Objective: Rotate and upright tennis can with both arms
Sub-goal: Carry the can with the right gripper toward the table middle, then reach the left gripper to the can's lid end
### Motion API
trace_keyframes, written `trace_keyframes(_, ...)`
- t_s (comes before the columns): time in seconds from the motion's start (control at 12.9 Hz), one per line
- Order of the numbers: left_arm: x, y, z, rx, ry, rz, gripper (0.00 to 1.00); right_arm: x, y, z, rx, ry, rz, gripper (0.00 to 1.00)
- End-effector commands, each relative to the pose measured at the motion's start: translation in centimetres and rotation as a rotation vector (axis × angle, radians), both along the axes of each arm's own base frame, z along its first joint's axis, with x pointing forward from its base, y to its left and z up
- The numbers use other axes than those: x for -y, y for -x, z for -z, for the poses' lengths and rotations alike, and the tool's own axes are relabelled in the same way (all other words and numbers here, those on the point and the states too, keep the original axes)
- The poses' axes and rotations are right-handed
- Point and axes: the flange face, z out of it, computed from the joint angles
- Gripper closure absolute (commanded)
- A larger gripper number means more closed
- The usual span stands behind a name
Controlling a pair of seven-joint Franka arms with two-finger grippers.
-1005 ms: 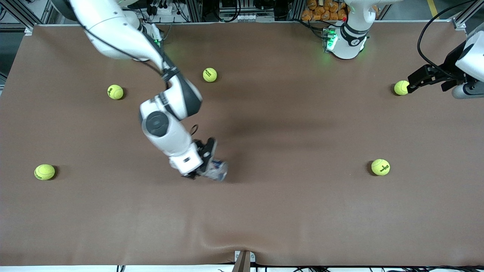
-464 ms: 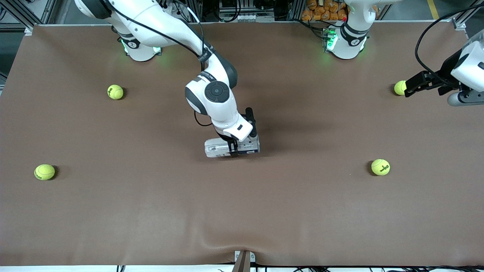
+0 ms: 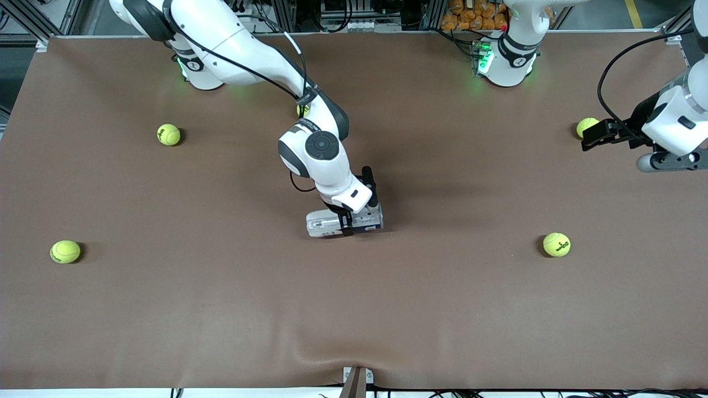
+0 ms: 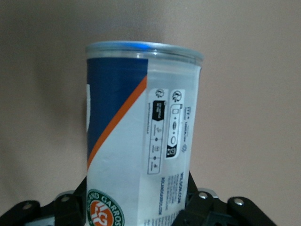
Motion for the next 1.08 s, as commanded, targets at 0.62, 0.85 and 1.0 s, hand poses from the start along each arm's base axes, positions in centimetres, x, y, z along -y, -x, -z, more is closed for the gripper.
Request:
trace_keyframes(0.62,2.9,-1.4,1.6,-0.02,0.212,-0.006,0.0,0.0,-0.9,-0.3,0.05,-0.025,0.018,0.0)
trace_keyframes(0.85,4.5,-3.3,5.3,-0.082,0.379,-0.047,0.0,0.1,-0.9,-0.4,0.036,-0.041,0.091,0.0)
trace_keyframes(1.0,7.1,-4.5,9.0,-0.145,0.476,-0.056,0.0,0.3,-0.9,-0.6,0.01,-0.05,0.199,0.0)
